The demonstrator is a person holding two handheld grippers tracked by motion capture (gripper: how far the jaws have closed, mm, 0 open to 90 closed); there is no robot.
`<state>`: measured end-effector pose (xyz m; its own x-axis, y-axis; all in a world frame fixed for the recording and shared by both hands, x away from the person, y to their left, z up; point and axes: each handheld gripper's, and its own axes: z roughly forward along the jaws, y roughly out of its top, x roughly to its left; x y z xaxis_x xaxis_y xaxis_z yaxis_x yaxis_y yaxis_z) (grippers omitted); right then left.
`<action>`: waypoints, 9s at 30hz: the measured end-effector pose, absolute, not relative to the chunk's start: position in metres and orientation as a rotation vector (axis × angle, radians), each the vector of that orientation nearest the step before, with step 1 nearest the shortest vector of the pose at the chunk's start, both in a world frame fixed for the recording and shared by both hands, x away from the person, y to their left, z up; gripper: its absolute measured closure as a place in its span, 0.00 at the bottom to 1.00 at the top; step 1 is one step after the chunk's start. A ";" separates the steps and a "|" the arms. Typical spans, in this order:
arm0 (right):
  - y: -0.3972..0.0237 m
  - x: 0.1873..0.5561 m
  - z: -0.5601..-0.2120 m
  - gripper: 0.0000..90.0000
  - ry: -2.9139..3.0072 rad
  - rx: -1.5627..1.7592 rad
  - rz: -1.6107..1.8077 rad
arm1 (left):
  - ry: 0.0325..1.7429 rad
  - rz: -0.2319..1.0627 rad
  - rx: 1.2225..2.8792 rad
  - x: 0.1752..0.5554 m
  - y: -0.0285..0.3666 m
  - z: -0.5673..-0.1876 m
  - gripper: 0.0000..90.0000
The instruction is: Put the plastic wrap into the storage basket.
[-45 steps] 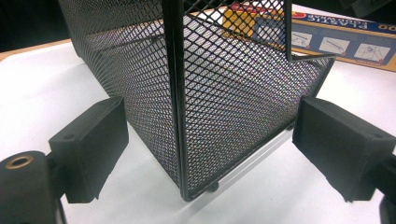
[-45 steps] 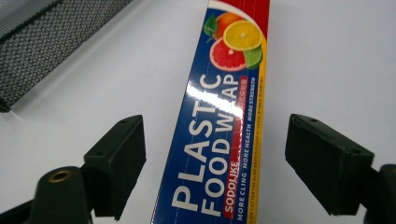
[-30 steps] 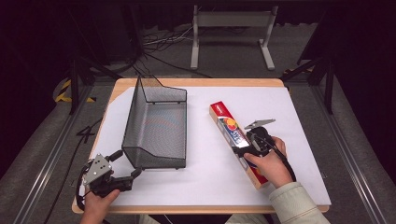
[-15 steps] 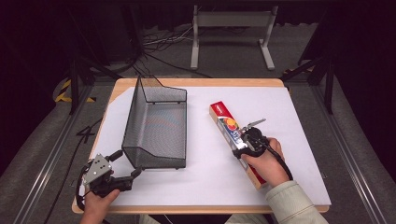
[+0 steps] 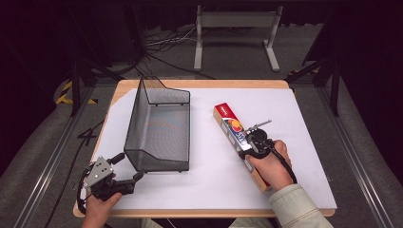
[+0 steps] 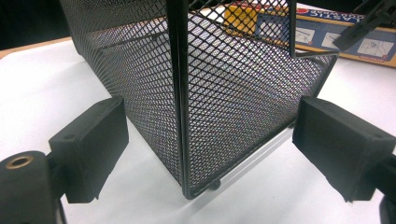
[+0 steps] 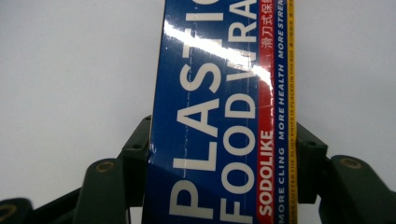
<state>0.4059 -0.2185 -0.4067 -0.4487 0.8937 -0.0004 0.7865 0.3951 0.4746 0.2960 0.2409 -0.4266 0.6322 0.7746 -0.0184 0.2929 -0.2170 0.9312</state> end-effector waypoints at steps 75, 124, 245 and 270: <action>-0.122 0.412 -0.293 0.46 2.488 1.295 0.793 | 0.861 0.562 1.786 0.295 0.241 -0.427 0.13; -0.015 0.442 -0.308 0.46 2.506 1.401 0.715 | 0.844 0.562 1.781 0.298 0.239 -0.426 0.13; -0.092 0.401 -0.282 0.27 2.346 0.936 1.213 | 0.865 0.551 1.763 0.299 0.242 -0.427 0.13; -0.230 0.355 -0.309 0.27 2.232 0.789 1.273 | 0.874 0.549 1.770 0.299 0.240 -0.428 0.13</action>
